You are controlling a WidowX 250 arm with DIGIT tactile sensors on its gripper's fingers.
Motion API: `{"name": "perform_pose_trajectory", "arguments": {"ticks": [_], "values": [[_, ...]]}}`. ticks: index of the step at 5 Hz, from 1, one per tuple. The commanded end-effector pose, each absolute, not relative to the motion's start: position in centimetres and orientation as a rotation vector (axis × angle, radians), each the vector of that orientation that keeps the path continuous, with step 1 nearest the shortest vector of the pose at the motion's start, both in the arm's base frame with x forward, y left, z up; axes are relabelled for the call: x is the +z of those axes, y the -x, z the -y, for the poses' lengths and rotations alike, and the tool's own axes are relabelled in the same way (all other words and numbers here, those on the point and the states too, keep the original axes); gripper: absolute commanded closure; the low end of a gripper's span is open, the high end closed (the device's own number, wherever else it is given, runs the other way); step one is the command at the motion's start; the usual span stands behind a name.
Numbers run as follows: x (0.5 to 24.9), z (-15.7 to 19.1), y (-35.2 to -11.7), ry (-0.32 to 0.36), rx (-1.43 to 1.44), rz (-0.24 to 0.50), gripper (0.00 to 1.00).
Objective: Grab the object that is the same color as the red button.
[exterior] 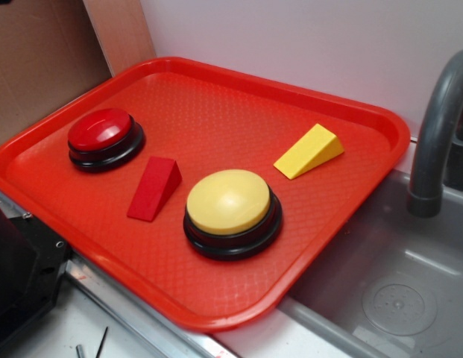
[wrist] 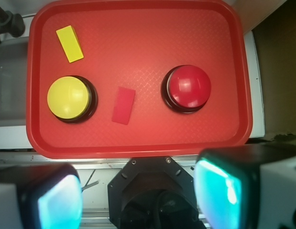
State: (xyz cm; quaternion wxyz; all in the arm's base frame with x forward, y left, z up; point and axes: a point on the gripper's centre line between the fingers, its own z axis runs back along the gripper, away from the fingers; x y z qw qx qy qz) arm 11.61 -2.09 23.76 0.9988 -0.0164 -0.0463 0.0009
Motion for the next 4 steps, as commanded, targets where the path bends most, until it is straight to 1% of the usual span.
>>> {"name": "perform_pose_trajectory", "arguments": {"ticks": [1,2,3,4], "values": [[23.8,2.1,-11.6,0.033,0.002,0.093,0.00],[23.0,1.6,-12.5,0.011,0.240,0.083,0.00],[21.9,1.2,-13.3,0.105,0.412,0.118,0.00],[20.2,0.7,-14.3,0.184,0.482,0.125,0.00]]}}
